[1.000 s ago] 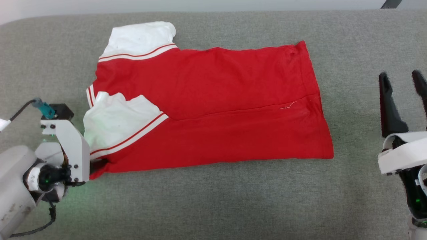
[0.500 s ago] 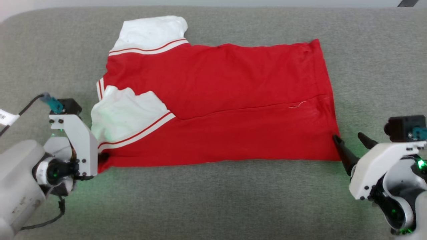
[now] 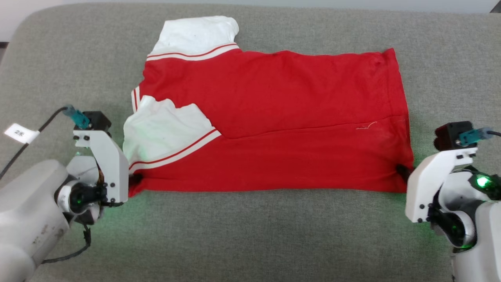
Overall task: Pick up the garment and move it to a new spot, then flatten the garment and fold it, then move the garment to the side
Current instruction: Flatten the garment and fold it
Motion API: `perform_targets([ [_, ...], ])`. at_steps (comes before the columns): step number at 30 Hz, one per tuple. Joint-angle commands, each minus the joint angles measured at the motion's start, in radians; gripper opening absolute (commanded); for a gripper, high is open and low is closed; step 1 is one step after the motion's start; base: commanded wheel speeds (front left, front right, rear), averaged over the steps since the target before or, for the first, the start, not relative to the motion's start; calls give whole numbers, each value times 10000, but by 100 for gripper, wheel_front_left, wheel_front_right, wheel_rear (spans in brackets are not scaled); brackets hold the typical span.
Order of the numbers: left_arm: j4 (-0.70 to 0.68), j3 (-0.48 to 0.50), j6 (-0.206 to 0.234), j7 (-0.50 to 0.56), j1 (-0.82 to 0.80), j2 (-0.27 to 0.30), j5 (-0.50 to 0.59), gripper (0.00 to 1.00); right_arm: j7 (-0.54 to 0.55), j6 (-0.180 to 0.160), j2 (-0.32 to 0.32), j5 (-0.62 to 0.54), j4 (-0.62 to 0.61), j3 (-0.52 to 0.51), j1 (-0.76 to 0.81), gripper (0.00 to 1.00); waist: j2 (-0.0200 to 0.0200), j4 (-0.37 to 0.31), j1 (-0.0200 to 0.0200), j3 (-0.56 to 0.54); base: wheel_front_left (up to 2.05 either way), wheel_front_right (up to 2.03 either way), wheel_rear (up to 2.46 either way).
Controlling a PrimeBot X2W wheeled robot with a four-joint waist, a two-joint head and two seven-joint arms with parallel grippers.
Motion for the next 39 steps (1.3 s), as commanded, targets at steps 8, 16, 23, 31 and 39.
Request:
perform_targets([
  [8, 288, -444, -278, 299, 680, -532, -37, 0, 324, -18, -162, 326, 316, -24, 216, 0, 0, 59, 0, -141, 0, 0, 0],
  [16, -128, -365, -86, 743, 323, -10, -75, 0, 749, -19, -556, 620, -534, -31, 336, 0, 0, 32, 0, -419, 0, 0, 0],
  [23, -1177, -288, 369, 1002, -58, 734, 152, 0, 1475, -18, -907, 1043, -1648, 90, 755, 0, 0, 44, 0, -597, 0, 0, 0],
  [31, -2598, -370, 1058, 1223, 107, 1458, 295, 0, 2252, -18, -1119, 1409, -2902, -160, 1683, 0, 0, 34, 0, -617, 0, 0, 0],
  [39, -3028, -450, 1323, 1112, 495, 1549, 265, 0, 2198, -18, -821, 1325, -2877, -285, 2102, 0, 0, -105, 0, -489, 0, 0, 0],
])
